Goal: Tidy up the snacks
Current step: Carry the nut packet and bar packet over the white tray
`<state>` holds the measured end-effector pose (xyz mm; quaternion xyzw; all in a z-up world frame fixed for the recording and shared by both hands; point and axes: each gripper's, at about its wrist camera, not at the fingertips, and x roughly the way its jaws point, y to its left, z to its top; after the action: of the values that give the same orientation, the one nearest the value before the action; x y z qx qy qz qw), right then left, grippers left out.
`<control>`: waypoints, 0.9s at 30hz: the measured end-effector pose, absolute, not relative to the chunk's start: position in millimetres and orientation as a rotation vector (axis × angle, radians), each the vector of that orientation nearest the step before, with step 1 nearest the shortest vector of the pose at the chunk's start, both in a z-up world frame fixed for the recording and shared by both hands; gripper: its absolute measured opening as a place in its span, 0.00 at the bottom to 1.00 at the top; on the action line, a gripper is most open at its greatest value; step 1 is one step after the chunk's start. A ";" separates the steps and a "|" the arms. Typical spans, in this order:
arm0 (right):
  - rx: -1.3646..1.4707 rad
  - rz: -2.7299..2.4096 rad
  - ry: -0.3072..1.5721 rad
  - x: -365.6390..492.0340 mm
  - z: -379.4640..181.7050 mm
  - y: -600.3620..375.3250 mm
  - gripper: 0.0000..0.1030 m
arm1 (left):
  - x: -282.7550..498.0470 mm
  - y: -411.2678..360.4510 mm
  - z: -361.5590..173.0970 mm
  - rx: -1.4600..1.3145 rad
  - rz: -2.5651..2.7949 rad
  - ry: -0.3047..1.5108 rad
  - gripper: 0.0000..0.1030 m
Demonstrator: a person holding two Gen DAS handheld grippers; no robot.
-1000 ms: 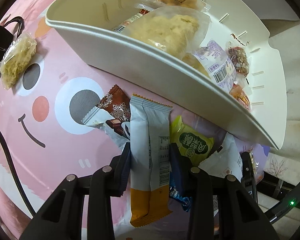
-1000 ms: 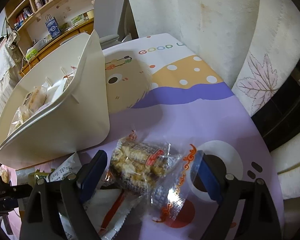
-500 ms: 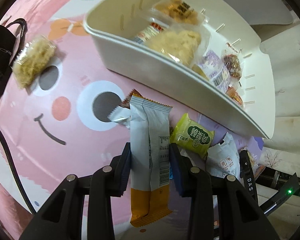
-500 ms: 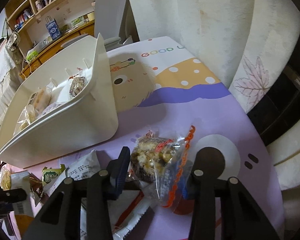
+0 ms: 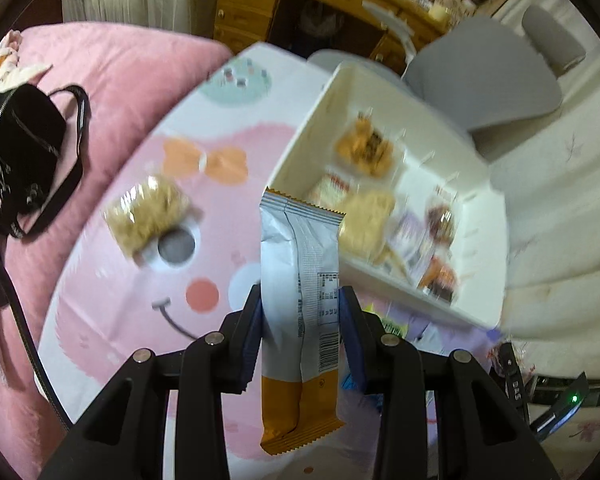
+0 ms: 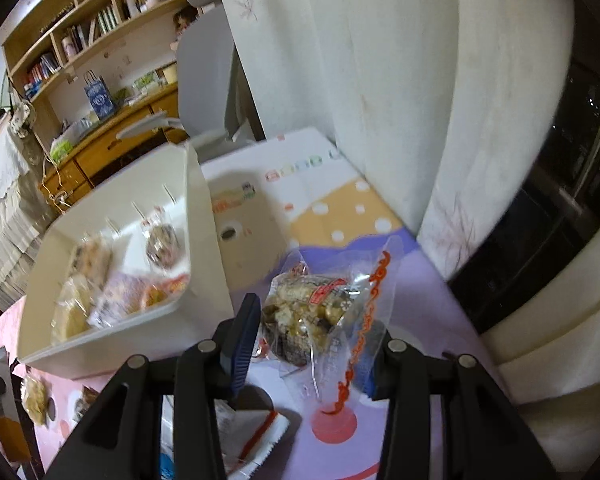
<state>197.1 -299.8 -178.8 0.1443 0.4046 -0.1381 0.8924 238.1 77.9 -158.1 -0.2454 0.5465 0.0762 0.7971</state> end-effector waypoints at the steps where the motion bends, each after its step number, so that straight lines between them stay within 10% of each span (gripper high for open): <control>1: 0.294 -0.280 0.828 198.1 -173.6 -298.4 0.42 | 241.3 81.5 -152.4 -0.526 0.166 1.152 0.34; 21: 0.237 0.029 0.706 242.8 -109.7 -245.9 0.42 | 316.3 55.5 -117.1 -0.438 0.057 0.959 0.35; 24: 0.254 0.066 0.695 246.6 -109.9 -244.2 0.46 | 323.6 53.9 -123.7 -0.443 0.042 0.970 0.69; 27: 0.271 0.089 0.734 253.6 -117.9 -244.1 0.68 | 325.0 50.4 -127.1 -0.405 0.048 0.985 0.74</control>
<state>253.6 -244.1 -117.9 0.1322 0.3576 0.0432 0.9235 325.0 50.4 -127.1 -0.1930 0.4696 0.0230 0.8612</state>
